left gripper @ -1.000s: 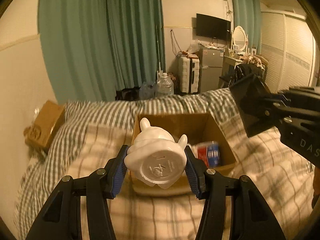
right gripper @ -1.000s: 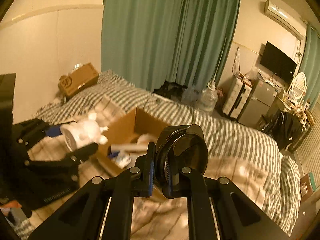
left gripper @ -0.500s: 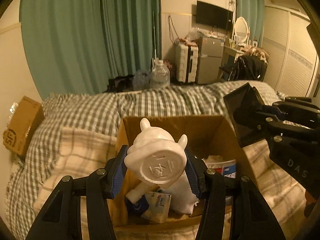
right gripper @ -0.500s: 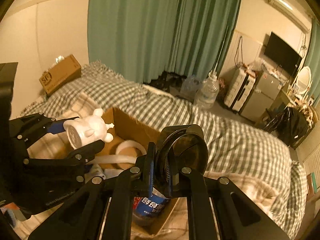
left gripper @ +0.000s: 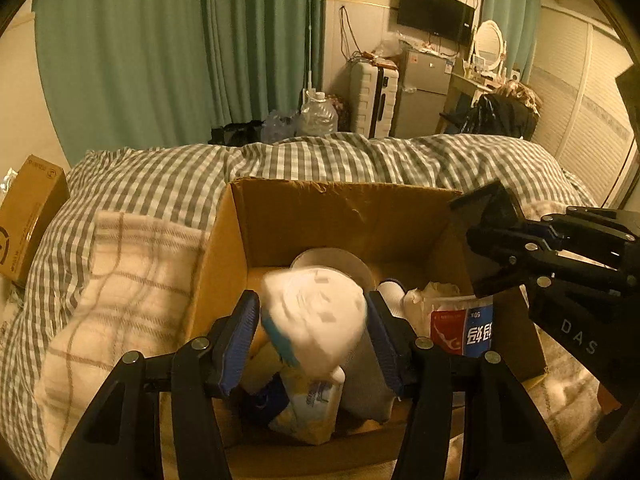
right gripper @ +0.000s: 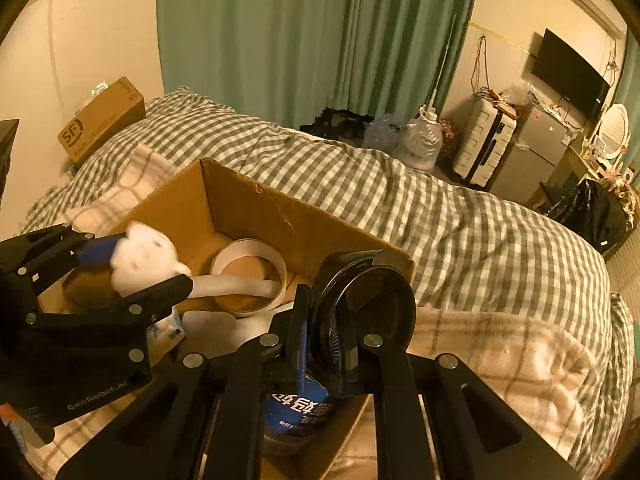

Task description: Organize objects

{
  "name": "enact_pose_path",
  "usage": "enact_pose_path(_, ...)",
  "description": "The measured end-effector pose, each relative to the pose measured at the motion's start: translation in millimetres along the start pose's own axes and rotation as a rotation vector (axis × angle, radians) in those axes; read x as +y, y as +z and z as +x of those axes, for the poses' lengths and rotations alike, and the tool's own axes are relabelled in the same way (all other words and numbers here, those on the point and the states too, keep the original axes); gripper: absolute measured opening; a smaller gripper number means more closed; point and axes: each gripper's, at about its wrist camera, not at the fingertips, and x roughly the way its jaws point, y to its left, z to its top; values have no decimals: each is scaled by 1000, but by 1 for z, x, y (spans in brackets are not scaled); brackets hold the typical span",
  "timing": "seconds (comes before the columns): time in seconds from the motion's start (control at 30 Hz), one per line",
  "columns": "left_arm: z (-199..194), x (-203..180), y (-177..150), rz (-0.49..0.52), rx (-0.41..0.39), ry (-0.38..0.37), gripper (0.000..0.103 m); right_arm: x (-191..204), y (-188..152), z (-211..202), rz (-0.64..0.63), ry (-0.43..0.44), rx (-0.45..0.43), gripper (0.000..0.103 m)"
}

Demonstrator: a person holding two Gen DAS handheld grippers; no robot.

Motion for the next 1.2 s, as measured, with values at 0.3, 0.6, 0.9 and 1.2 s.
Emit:
enact_pose_path(0.3,-14,9,3,-49,-41,18,97,-16,0,-23,64,-81,-69,78)
enact_pose_path(0.6,-85,0,4,-18,-163,57,103,-24,-14,-96,136,-163,-147,91)
enact_pose_path(0.9,-193,-1,-19,-65,-350,44,103,-14,-44,-223,199,-303,-354,103)
enact_pose_path(1.2,-240,-7,-80,-68,-492,172,103,29,-112,-269,228,-348,-487,103)
